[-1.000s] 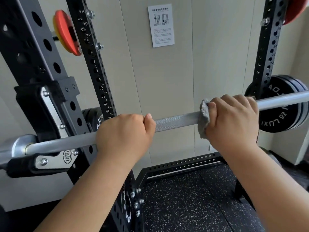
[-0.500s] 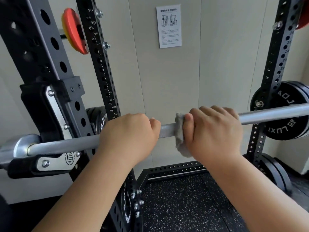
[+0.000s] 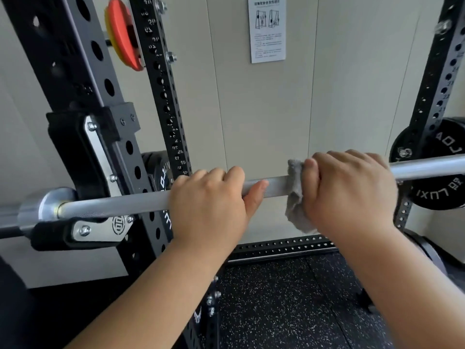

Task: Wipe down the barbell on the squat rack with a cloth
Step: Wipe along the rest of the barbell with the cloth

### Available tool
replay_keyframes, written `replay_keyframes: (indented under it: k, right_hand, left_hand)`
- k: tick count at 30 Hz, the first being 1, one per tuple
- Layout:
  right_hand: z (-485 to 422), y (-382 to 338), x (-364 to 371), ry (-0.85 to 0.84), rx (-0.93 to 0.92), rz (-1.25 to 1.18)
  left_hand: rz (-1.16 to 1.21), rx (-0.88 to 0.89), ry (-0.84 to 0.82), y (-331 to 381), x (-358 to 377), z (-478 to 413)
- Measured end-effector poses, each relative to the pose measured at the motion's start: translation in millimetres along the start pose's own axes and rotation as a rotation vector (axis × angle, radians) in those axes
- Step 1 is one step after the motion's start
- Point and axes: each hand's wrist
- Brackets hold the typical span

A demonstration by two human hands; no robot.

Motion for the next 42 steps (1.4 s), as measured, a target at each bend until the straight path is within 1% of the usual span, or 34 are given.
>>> replay_keyframes:
  k: [1, 3, 5, 6, 9, 11, 13, 15, 17, 18, 19, 21, 23, 25, 29, 30, 32, 34, 36, 39, 42]
  right_hand:
    - [4.2, -5.6, 0.8, -0.005, -0.016, -0.013]
    - [6.8, -5.9, 0.5, -0.024, -0.106, -0.04]
    - [2.6, 5.2, 0.6, -0.069, -0.182, -0.032]
    - [-0.5, 14.1, 0.0, -0.089, -0.186, -0.017]
    - [-7.9, 33.8, -5.2, -0.092, -0.072, 0.012]
    - [-3.9, 20.9, -8.5, -0.08, 0.007, 0.02]
    - [6.6, -7.3, -5.4, -0.076, 0.004, 0.008]
    - [15.4, -24.7, -2.6, -0.043, -0.074, -0.046]
    - [9.8, -15.5, -2.7, -0.056, -0.167, -0.071]
    - [7.0, -5.9, -3.7, -0.075, -0.189, -0.063]
    - [5.5, 6.4, -4.0, -0.089, -0.178, -0.047]
    - [4.9, 27.9, -7.5, -0.075, -0.09, -0.012]
    - [9.5, 38.3, -9.5, -0.054, 0.001, 0.043]
    - [15.5, 34.3, -8.4, -0.058, 0.052, 0.039]
    - [7.3, 16.3, -23.6, -0.031, 0.094, -0.233]
    - [2.9, 12.0, -29.4, -0.044, 0.13, -0.309]
    - [-2.6, -3.4, -39.1, -0.089, 0.203, -0.429]
    - [-2.5, -26.5, -44.2, -0.071, 0.164, -0.421]
    - [-1.0, -48.4, -43.5, -0.07, 0.058, -0.403]
    - [8.2, -71.4, -31.7, 0.0, -0.159, -0.364]
    - [25.2, -75.0, -18.0, 0.021, -0.226, -0.288]
  left_hand:
    - [0.011, 0.015, -0.012, -1.6, -1.5, -3.3]
    - [0.008, 0.024, -0.066, -3.6, -4.8, -6.9]
    - [-0.018, -0.013, -0.14, -1.7, -9.2, -10.4]
    - [-0.038, -0.031, -0.174, -0.7, -10.9, -13.1]
    - [-0.018, -0.082, -0.289, -2.0, -12.3, -24.5]
    - [0.005, -0.09, -0.322, -0.7, -12.7, -28.9]
    - [-0.033, -0.078, -0.295, 0.5, -13.2, -26.9]
    - [-0.064, -0.064, -0.25, -1.0, -14.3, -21.9]
    - [-0.021, -0.018, -0.222, -5.1, -15.6, -14.6]
    - [0.038, 0.015, -0.211, -8.2, -16.9, -10.3]
    - [0.108, 0.052, -0.207, -11.6, -19.2, -5.5]
    - [0.194, 0.098, -0.217, -19.9, -25.6, 7.1]
    - [0.174, 0.072, -0.226, -30.1, -34.6, 22.0]
    - [0.093, -0.003, -0.193, -44.6, -47.6, 40.5]
    - [-0.005, -0.127, 0.017, -85.1, -79.9, 58.2]
    - [-0.014, -0.142, 0.042, -95.7, -84.5, 57.6]
    - [-0.022, -0.141, 0.013, -110.3, -87.5, 53.5]
    - [-0.093, -0.13, -0.069, -114.3, -83.8, 52.3]
    - [-0.143, -0.141, -0.138, -113.2, -82.0, 52.8]
    - [-0.136, -0.157, -0.143, -113.3, -83.6, 53.8]
    - [-0.152, -0.157, -0.132, -114.4, -82.3, 53.4]
Point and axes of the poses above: each hand's wrist, its own z-axis away from the middle knuckle, its own x-axis out of the palm, y = z × x, and after that the axes turned 6 degrees about z, right-handed
